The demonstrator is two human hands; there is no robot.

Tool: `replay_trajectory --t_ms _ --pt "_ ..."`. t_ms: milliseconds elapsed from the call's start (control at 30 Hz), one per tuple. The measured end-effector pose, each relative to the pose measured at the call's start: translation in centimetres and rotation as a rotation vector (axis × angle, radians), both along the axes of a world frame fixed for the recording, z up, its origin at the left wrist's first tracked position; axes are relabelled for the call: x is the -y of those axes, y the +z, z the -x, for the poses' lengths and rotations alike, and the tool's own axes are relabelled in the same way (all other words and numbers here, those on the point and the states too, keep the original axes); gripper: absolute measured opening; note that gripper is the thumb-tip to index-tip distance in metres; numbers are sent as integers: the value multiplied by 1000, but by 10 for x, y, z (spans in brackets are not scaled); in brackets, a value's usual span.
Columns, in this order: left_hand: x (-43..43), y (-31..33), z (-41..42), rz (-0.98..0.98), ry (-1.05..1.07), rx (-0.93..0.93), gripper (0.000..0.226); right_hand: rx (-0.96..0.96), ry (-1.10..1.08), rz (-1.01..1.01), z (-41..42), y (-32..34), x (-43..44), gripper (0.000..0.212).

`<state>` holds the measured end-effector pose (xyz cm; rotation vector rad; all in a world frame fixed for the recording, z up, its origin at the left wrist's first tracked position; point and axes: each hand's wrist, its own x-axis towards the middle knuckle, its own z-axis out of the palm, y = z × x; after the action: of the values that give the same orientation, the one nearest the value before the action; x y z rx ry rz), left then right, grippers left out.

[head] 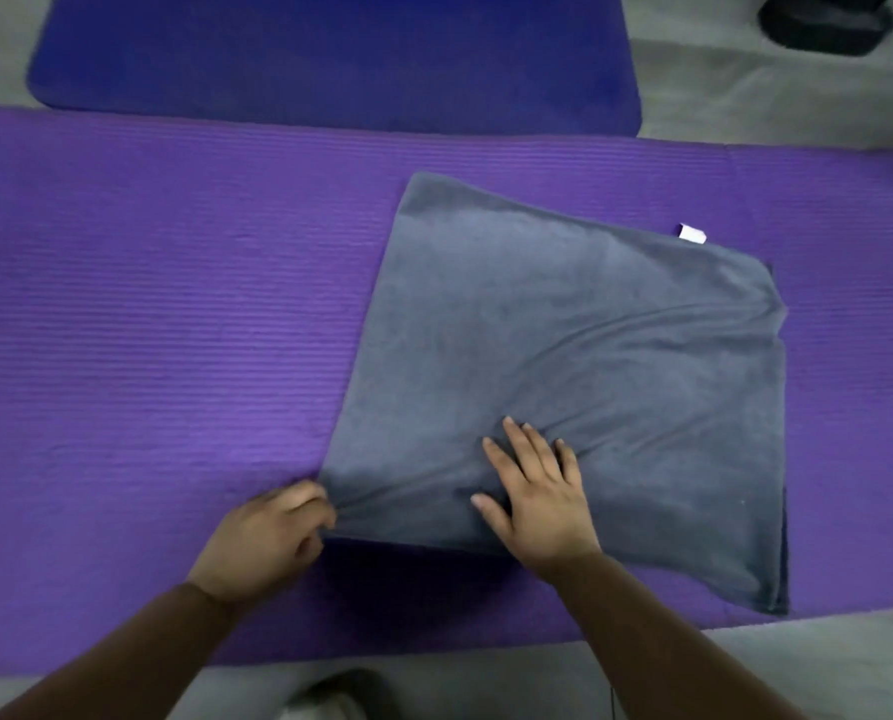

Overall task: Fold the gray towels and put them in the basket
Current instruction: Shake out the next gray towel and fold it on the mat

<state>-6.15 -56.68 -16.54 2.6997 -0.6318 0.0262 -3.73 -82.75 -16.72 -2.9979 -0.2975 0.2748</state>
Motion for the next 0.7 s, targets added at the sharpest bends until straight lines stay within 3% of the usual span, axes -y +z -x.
replay_trajectory --t_ms 133,233,333,433,500,600,700 --pt "-25 5 -2 -41 2 -125 11 118 -226 -42 -6 -1 16 46" --pt "-4 13 -35 -7 68 -103 60 48 -539 -60 -12 8 52 59" --pt "42 9 -84 -78 82 -156 65 116 -999 -110 -6 20 86 74" --pt "83 3 -124 -225 44 -416 97 59 -1297 -141 7 27 122 58" --pt "94 -7 -133 -395 10 -451 104 -62 -1336 -215 17 24 141 52" --pt "103 -5 -131 -344 69 -399 100 -173 -1300 -362 26 23 152 41" --pt "147 13 -137 -84 37 -166 60 -216 -1283 -461 27 29 154 39"
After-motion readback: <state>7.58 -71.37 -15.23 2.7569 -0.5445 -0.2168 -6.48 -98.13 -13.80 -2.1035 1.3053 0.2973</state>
